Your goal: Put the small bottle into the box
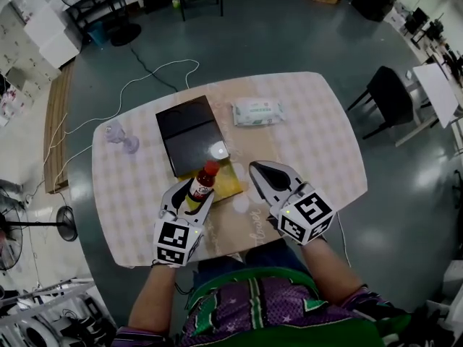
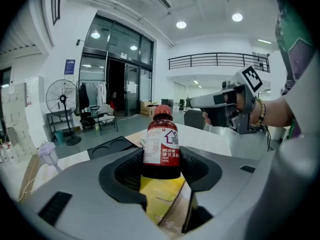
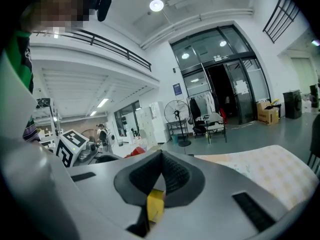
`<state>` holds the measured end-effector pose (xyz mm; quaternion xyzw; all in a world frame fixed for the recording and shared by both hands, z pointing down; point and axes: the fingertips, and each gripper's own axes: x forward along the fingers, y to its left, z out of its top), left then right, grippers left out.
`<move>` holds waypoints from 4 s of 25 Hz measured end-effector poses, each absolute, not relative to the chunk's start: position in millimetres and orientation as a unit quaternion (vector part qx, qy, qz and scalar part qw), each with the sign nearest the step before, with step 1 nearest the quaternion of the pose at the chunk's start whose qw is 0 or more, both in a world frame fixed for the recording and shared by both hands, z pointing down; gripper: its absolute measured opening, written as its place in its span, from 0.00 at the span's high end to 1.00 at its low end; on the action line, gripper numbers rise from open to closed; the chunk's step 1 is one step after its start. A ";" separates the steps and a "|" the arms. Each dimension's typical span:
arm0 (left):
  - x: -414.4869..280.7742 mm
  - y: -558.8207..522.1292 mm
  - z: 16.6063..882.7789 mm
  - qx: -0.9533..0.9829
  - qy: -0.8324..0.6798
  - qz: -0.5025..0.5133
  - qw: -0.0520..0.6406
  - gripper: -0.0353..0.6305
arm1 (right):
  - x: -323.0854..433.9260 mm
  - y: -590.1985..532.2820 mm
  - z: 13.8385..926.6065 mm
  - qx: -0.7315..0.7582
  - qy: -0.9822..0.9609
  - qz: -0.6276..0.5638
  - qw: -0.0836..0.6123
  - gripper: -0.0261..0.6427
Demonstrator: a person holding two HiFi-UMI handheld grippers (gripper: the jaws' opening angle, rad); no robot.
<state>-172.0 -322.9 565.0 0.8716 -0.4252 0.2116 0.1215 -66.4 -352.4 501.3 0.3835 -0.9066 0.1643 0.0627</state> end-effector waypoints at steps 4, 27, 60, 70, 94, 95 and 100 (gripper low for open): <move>-168.5 -326.4 583.0 0.870 -0.420 0.227 0.123 0.58 | -65.4 -354.9 510.8 0.383 -0.906 0.164 0.071 0.95; -162.3 -342.5 676.4 0.858 -0.379 0.310 0.156 0.58 | -54.2 -367.2 557.9 0.410 -0.884 0.204 0.098 0.95; -144.1 -351.5 773.0 0.822 -0.325 0.422 0.203 0.58 | -35.3 -397.3 584.8 0.398 -0.880 0.232 0.112 0.95; -142.2 -354.8 784.3 0.813 -0.299 0.467 0.177 0.58 | -26.7 -405.2 585.3 0.402 -0.878 0.235 0.110 0.95; -146.1 -352.4 786.4 0.800 -0.290 0.505 0.143 0.58 | -22.6 -398.1 594.6 0.406 -0.873 0.248 0.106 0.95; -146.4 -351.9 784.7 0.801 -0.291 0.504 0.142 0.58 | -22.6 -396.9 594.1 0.406 -0.873 0.247 0.106 0.95; -148.3 -349.5 773.9 0.801 -0.303 0.498 0.136 0.58 | -22.9 -391.4 589.5 0.404 -0.875 0.244 0.107 0.95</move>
